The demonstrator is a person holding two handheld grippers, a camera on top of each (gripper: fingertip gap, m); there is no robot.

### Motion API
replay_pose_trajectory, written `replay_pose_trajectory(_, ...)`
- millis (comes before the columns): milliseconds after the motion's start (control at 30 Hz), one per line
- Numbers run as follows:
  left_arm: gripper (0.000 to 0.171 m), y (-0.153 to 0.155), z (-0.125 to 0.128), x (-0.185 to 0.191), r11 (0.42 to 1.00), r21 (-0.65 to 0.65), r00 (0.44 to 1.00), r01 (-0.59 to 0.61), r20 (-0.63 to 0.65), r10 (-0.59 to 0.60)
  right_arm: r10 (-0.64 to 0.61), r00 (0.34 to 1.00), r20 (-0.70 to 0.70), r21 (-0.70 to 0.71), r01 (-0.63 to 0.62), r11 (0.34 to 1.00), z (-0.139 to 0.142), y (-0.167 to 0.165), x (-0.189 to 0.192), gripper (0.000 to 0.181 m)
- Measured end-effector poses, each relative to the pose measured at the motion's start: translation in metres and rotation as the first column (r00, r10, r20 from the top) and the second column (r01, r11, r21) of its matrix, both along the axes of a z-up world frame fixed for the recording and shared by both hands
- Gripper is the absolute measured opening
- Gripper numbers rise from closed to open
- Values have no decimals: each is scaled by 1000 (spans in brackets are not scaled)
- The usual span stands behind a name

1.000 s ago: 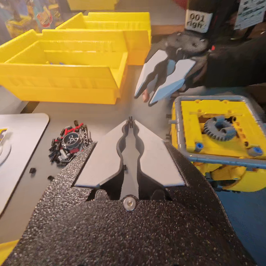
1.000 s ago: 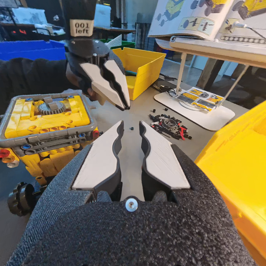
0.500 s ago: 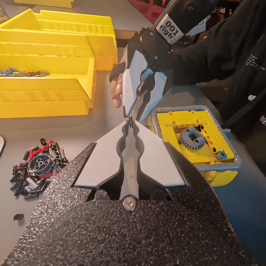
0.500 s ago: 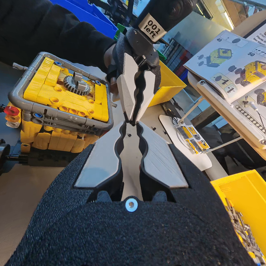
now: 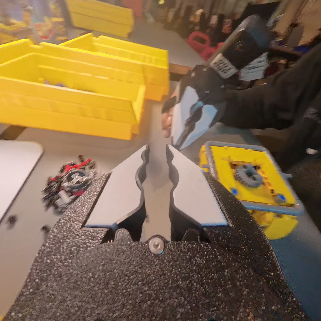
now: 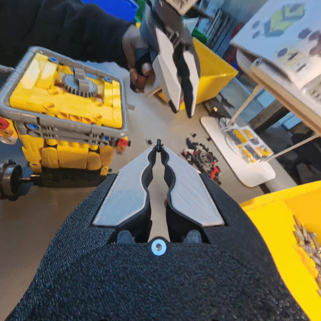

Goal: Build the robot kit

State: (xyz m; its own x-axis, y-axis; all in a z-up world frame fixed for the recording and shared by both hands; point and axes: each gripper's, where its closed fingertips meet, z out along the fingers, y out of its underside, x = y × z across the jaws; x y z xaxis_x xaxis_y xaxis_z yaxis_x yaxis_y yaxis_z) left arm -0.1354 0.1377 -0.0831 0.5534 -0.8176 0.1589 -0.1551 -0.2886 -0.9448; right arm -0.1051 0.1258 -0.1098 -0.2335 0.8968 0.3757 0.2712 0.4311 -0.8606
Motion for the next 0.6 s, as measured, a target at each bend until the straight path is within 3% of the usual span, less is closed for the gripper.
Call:
replay_pose_trajectory(33, 20, 12, -12, -18, 993, 10, 989, -119, -89, 119, -26, 998, 64, -31, 28, 999, -10, 6, 6, 5)
replay_pose_trajectory(100, 22, 27, -41, -56, 949, 50, 902, -312, -298, 312, -67, 978, 197, -93, 87, 992, -35, 14, 19, 5)
replay_pose_trajectory(167, 25, 32, -66, -79, 906, 63, 803, -419, -439, 402, -88, 957, 276, -140, 131, 981, -52, 17, 30, 5)
replay_pose_trajectory(233, 28, 37, -81, -90, 874, 60, 740, -483, -505, 444, -94, 931, 354, -168, 162, 973, -63, 15, 38, 5)
replay_pose_trajectory(367, 30, 49, -95, -96, 836, 8, 717, -548, -510, 475, -74, 883, 463, -169, 169, 971, -74, 7, 51, 5)
replay_pose_trajectory(600, 25, 58, -108, -95, 844, -53, 732, -534, -529, 430, -53, 857, 513, -166, 160, 973, -78, 0, 57, 17)
